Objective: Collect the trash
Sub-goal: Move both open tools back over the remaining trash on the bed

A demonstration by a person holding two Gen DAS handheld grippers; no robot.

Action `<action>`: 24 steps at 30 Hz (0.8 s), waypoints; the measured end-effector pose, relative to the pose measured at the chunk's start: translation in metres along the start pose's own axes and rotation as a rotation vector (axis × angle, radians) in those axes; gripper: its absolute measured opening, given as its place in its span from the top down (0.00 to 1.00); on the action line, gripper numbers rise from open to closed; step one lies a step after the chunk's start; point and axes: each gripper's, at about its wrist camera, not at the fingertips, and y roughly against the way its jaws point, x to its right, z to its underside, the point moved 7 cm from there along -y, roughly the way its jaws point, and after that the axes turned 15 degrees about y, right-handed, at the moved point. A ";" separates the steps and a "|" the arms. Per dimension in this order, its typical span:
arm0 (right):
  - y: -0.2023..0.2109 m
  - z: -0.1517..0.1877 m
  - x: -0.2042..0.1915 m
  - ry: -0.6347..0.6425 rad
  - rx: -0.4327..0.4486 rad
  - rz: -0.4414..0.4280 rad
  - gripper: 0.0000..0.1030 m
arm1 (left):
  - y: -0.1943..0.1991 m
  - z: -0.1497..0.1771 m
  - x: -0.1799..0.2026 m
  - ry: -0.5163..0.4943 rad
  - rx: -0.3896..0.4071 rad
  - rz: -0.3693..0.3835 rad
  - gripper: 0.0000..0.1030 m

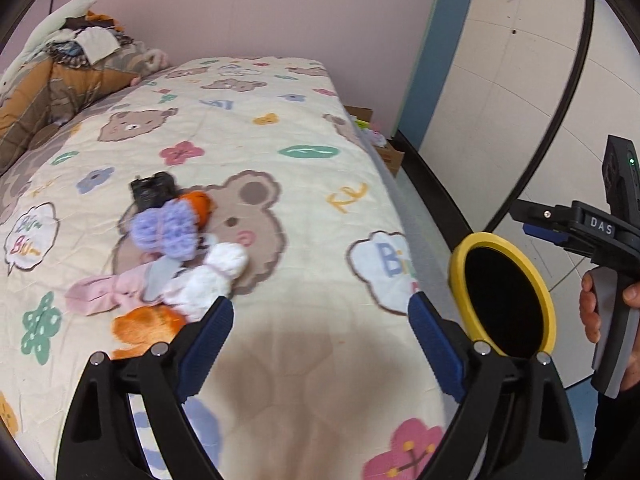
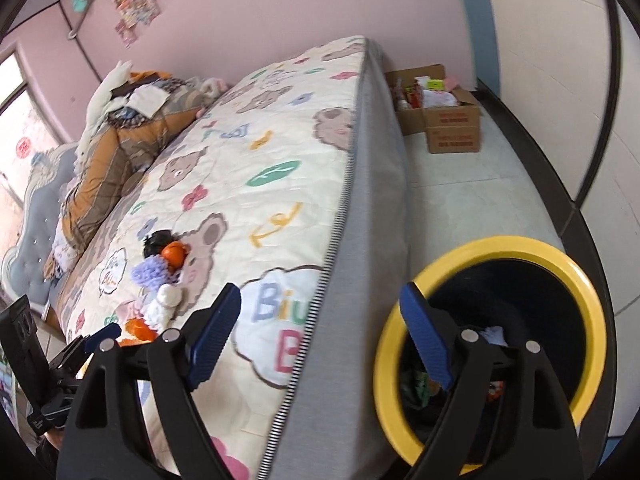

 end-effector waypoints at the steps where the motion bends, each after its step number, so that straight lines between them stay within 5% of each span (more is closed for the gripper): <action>1: -0.003 -0.003 -0.009 0.013 -0.003 -0.009 0.24 | 0.002 -0.001 -0.009 0.010 0.003 -0.010 0.17; 10: -0.038 -0.022 -0.079 0.103 -0.047 -0.078 0.24 | 0.015 -0.005 -0.081 0.087 0.018 -0.085 0.17; 24: -0.111 -0.035 -0.171 0.208 -0.155 -0.169 0.24 | 0.008 0.001 -0.136 0.169 0.000 -0.116 0.17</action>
